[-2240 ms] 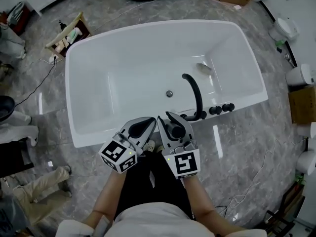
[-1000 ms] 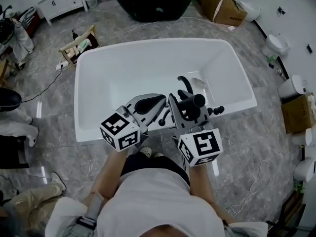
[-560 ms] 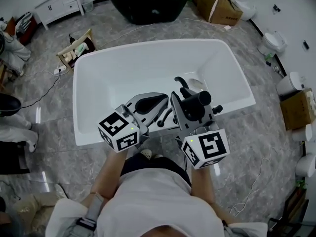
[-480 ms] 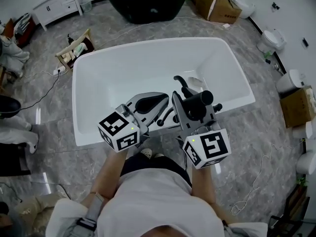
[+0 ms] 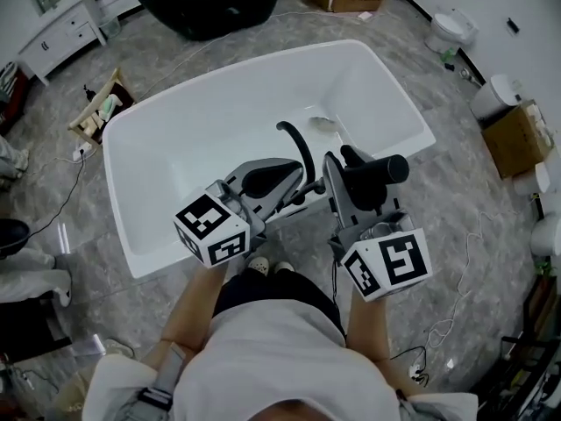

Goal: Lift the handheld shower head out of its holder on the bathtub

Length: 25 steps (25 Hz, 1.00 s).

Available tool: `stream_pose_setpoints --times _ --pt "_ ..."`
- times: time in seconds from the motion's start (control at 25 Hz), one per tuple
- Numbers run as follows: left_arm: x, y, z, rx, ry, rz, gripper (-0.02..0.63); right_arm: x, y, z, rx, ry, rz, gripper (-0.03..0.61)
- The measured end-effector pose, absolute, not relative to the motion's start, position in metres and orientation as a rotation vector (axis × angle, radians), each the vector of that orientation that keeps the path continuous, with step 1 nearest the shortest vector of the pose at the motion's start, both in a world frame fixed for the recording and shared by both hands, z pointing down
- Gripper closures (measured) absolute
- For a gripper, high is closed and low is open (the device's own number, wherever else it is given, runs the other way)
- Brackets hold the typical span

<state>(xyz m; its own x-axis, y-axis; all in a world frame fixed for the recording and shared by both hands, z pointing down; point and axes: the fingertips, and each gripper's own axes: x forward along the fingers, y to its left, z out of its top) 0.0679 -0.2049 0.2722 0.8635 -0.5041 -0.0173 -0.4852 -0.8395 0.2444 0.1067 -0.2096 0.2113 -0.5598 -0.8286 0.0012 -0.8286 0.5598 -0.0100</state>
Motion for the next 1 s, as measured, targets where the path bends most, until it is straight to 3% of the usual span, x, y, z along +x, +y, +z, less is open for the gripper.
stream_pose_setpoints --times 1.0 --pt "0.229 -0.168 0.28 2.875 -0.166 -0.049 0.601 0.289 -0.161 0.206 -1.982 2.359 -0.081 0.474"
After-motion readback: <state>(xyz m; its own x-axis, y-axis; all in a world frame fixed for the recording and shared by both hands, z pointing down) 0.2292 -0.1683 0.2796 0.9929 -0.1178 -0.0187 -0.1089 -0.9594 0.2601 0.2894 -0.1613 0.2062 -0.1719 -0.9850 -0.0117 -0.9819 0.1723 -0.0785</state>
